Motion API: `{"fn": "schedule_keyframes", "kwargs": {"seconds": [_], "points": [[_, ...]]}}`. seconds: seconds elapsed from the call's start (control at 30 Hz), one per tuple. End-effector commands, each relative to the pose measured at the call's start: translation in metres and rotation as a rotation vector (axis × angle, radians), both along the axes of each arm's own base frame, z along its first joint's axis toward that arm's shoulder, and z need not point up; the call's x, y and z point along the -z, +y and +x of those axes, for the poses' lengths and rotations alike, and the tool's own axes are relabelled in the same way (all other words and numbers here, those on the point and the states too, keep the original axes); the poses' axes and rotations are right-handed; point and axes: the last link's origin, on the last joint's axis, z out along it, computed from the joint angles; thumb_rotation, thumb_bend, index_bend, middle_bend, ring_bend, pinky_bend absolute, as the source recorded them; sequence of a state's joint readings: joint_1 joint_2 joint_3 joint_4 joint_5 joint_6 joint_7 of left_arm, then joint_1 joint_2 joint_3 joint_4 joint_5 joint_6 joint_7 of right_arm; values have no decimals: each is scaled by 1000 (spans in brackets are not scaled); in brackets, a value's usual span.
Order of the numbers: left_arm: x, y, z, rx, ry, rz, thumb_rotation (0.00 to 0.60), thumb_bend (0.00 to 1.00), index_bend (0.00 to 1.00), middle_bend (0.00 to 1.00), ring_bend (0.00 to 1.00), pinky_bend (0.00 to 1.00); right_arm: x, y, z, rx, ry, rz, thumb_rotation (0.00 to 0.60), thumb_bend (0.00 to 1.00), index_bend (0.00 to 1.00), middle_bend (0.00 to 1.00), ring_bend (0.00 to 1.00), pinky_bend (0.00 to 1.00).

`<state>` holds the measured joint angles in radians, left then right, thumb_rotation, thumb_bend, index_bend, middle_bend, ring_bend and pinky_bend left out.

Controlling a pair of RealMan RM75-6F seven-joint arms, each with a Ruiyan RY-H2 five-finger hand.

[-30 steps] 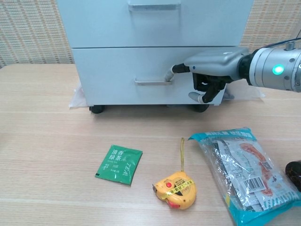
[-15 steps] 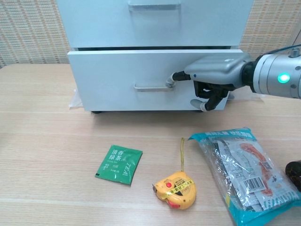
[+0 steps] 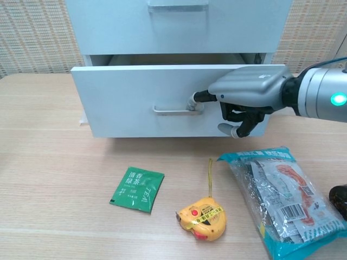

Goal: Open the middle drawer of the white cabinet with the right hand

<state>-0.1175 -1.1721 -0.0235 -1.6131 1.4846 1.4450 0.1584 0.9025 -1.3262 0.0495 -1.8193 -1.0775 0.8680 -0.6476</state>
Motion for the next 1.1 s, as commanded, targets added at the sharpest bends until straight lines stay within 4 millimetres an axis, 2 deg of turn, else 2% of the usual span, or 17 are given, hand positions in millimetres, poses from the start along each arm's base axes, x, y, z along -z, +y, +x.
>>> {"fn": "schedule_keyframes", "kwargs": {"seconds": [0.03,1.1], "points": [[0,0,0,-1,0,0,600,360,112,0,34,122,-1,4,1,-11,3,3,600,473,145,927,943,886],[0,-4,-5,-11,-4,2,600,359,111,0,33,122,1,38,10,-84,42,56,600,469,145,927,943,886]]}}
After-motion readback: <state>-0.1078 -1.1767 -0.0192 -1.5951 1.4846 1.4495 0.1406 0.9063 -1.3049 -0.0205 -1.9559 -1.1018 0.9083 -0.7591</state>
